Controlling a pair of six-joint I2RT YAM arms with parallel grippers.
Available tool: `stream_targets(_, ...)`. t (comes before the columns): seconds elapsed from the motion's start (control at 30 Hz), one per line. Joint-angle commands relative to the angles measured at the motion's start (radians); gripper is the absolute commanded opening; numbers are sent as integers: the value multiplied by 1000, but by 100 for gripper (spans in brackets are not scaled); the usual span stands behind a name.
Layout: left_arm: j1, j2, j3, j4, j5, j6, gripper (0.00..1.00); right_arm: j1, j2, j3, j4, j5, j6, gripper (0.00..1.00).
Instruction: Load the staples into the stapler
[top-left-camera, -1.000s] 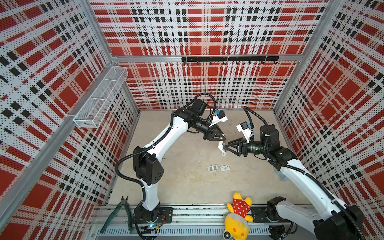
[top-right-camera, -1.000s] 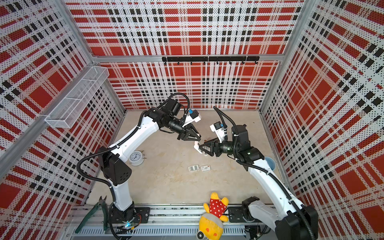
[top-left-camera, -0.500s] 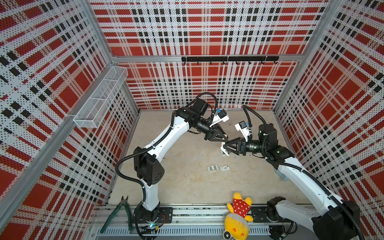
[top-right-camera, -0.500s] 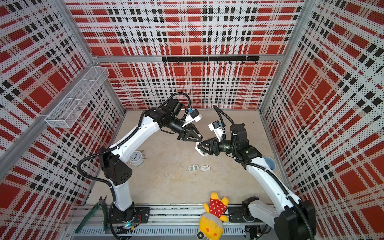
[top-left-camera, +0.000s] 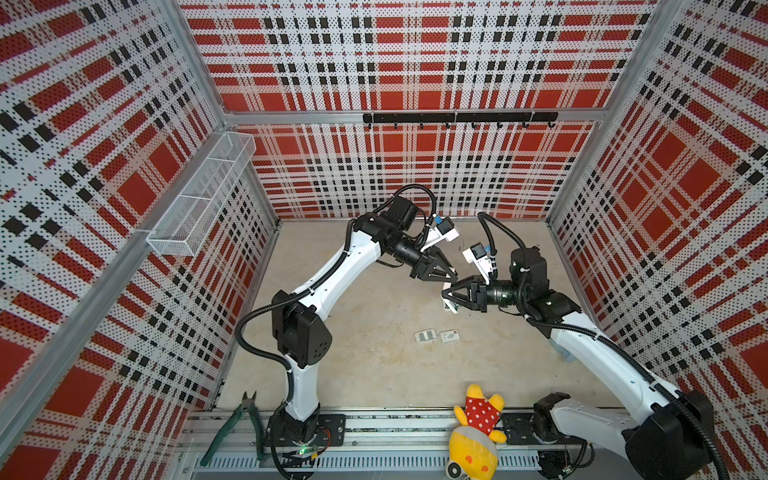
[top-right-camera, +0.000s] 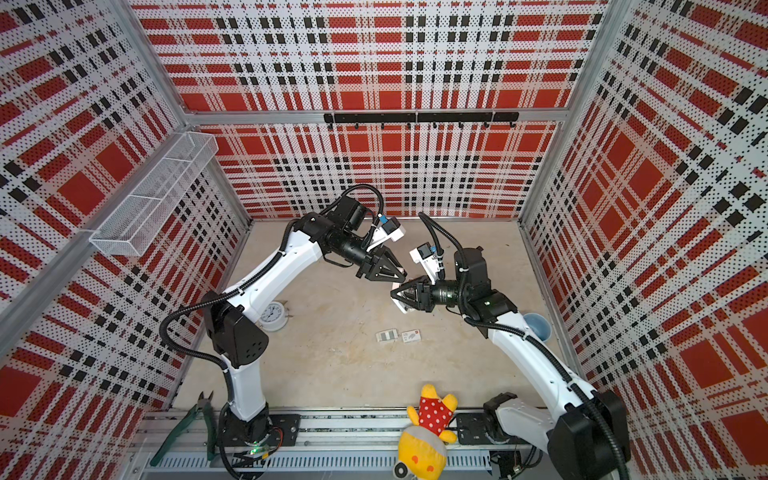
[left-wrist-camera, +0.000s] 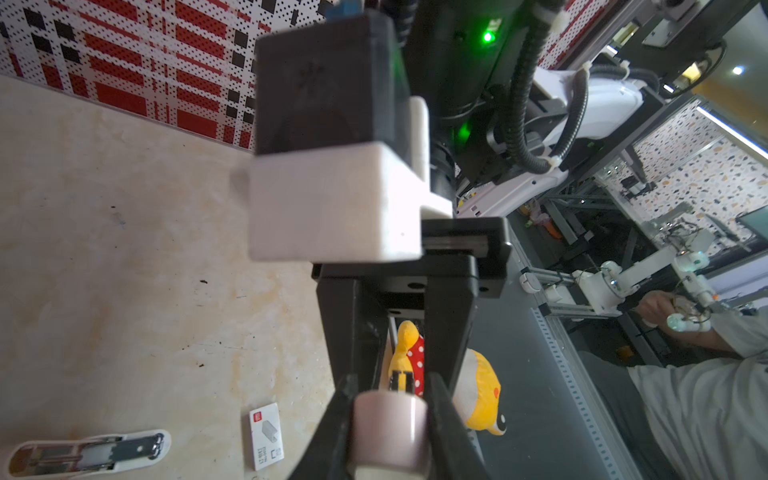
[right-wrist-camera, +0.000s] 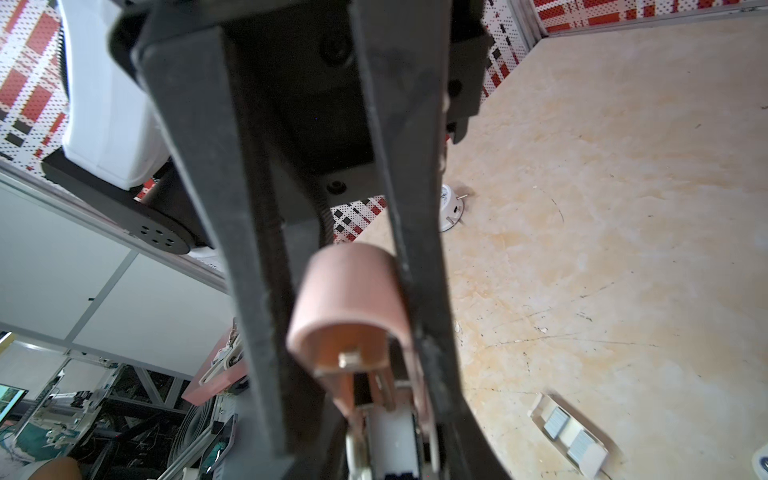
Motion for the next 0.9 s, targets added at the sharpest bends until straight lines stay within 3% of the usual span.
stream_targets(0.0,-11,10,30,0,28,10,20,-4,24,-11,53,24,48,23)
stream_targets(0.2,-10,9,29,0,15,4,29,-1,21,-14,62,42,56,20)
stream_targets(0.3,-3,7,30,-2,-3,5,41,-1,14,-14,49,65,52,19)
stream_targets(0.53,20,-4,24,-1,-37,-5,55,-1,36,-11,15,114,49,18)
stream_targets(0.83,157,-86,-40,37,-93,-37,61,1,90,17,-34,238,53,19)
stream_targets(0.87,176,-103,-61,66,-97,-61,69,2,97,22,-40,256,55,20)
